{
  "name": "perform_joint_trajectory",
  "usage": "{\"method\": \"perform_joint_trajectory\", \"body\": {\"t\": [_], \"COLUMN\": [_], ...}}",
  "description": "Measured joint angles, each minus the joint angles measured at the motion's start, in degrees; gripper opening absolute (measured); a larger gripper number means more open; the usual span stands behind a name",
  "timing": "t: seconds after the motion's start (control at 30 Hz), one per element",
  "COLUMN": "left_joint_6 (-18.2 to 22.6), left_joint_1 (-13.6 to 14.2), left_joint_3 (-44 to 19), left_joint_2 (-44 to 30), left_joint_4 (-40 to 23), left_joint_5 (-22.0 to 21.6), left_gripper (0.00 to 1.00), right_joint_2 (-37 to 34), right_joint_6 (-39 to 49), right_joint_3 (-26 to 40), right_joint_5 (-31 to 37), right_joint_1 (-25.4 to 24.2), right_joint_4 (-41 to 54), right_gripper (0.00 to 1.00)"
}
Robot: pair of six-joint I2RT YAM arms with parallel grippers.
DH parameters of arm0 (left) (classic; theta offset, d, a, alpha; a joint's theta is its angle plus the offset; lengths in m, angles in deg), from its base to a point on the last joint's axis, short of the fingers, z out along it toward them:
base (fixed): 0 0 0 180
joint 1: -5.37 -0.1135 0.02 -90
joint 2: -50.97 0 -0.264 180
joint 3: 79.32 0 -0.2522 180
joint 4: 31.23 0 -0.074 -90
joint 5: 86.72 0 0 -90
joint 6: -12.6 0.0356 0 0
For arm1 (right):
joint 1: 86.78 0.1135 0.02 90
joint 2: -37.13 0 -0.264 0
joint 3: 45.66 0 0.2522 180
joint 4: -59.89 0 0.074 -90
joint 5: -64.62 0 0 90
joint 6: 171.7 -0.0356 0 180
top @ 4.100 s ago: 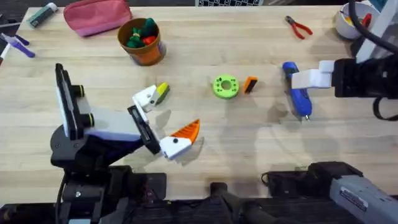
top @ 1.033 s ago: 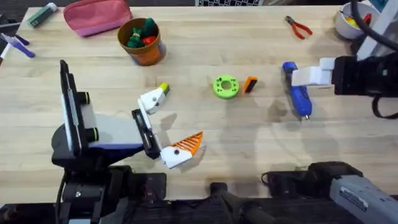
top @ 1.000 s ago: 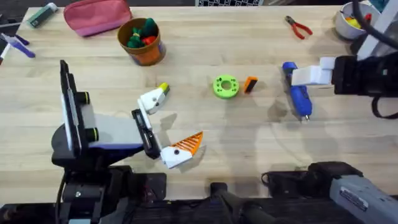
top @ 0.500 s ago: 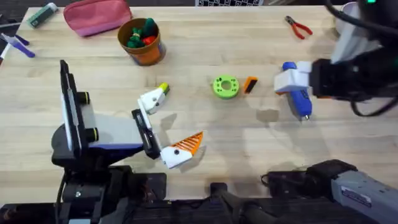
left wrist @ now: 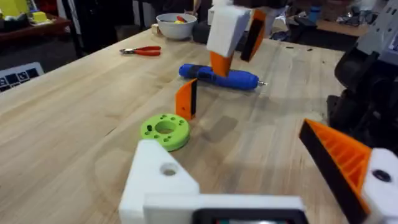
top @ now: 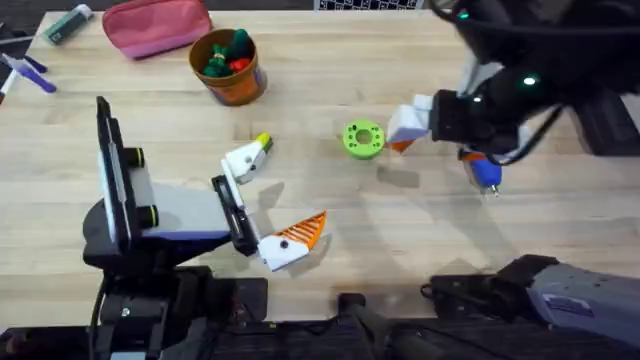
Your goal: Pick up the gripper from the table and insert it into the empty holder that is missing its gripper. Then pick up a screw, insert it into the mounting hole, and use the screwdriver to tighten it. Finally, clean up the table by picking up the vegetable and placing it into the bucket.
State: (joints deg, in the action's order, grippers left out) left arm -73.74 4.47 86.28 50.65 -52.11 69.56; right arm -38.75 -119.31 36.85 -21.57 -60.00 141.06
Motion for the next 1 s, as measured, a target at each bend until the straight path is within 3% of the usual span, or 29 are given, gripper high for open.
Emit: {"method": "perform_joint_trajectory", "body": {"t": [0.3,0.77,1.0], "left_joint_6": [0.00,0.00,0.00], "left_joint_1": [0.00,0.00,0.00], "left_joint_3": [0.00,0.00,0.00], "left_joint_2": [0.00,0.01,0.01], "left_joint_4": [0.02,0.00,0.00], "left_joint_5": [0.00,0.00,0.00], "left_gripper": [0.985,0.985,0.985], "right_joint_2": [-7.58,-12.87,-13.88], "right_joint_6": [-1.85,-2.54,-1.94], "right_joint_3": [4.08,4.73,4.75], "right_joint_5": [1.56,3.89,0.91], "right_joint_1": [1.45,1.38,-2.34], "right_joint_4": [-1.68,-6.19,-6.55], "right_gripper": [0.994,0.968,0.919]}}
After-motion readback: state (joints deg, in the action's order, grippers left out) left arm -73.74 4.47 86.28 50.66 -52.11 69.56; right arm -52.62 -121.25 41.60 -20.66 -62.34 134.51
